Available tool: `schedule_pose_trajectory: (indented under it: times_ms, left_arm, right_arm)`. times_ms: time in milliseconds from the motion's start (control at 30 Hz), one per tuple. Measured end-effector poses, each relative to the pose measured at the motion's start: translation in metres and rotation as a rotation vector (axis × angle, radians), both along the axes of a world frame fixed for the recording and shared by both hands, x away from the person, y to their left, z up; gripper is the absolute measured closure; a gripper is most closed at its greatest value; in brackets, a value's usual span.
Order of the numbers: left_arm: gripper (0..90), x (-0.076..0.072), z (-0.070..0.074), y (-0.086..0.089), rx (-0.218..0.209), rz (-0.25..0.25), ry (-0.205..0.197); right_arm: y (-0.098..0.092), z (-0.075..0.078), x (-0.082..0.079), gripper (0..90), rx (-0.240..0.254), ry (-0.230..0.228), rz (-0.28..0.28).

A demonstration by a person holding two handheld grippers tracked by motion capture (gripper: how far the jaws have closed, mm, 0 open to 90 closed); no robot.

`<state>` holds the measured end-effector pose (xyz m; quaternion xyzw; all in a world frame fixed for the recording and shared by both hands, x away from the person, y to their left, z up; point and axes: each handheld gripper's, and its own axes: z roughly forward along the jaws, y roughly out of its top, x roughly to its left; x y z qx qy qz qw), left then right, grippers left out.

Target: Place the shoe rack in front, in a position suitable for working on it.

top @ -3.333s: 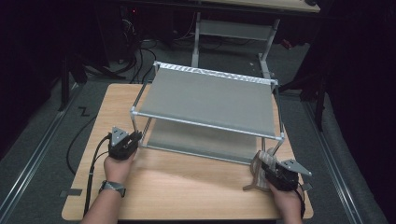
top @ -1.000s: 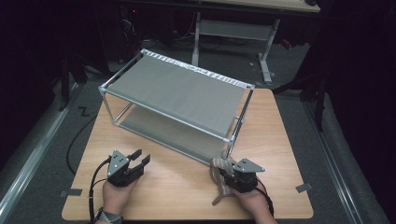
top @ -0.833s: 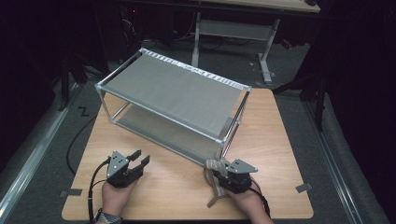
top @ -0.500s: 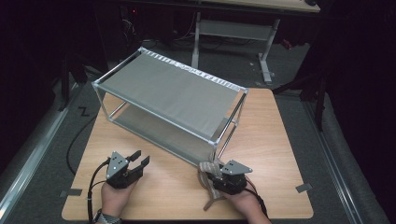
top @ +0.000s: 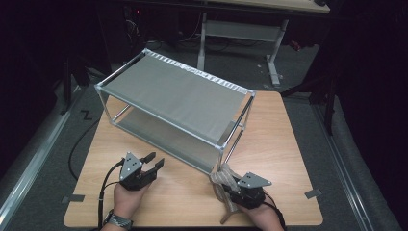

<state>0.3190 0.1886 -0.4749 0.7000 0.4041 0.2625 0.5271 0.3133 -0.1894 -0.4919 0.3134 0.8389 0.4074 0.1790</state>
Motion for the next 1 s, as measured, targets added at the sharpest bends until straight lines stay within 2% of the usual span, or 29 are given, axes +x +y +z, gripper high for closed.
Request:
schedule_pose_trajectory:
  times_ms: [167, 267, 333, 467, 600, 767, 867, 1000]
  left_arm:
    - [56.0, 0.003, 0.0, -0.006, 0.003, -0.019, 0.0]
    - [56.0, 0.004, -0.001, -0.007, 0.008, -0.026, 0.002]
    - [55.9, 0.002, 0.0, -0.007, 0.012, -0.024, 0.002]
    - [55.8, -0.002, -0.001, -0.002, 0.015, -0.006, 0.004]
    - [55.8, -0.01, 0.0, 0.01, 0.01, 0.024, 0.004]
    - [55.9, -0.019, -0.001, 0.021, 0.015, 0.059, 0.005]
    - [55.8, -0.022, 0.0, 0.025, 0.009, 0.072, 0.003]
    - [55.8, -0.022, -0.001, 0.027, 0.006, 0.078, 0.005]
  right_arm:
    - [-0.017, 0.004, -0.005, 65.4, -0.021, -0.018, -0.04]
    - [-0.028, 0.007, -0.004, 65.7, -0.003, -0.031, -0.108]
    - [-0.035, 0.009, -0.001, 65.7, 0.029, -0.05, -0.167]
    - [-0.036, 0.013, 0.004, 65.3, 0.061, -0.082, -0.222]
    - [-0.027, 0.014, 0.012, 64.9, 0.07, -0.09, -0.217]
    - [-0.01, 0.011, 0.023, 64.9, 0.052, -0.073, -0.164]
    - [-0.002, 0.01, 0.026, 64.8, 0.046, -0.066, -0.135]
    - [0.002, 0.009, 0.027, 64.8, 0.037, -0.064, -0.124]
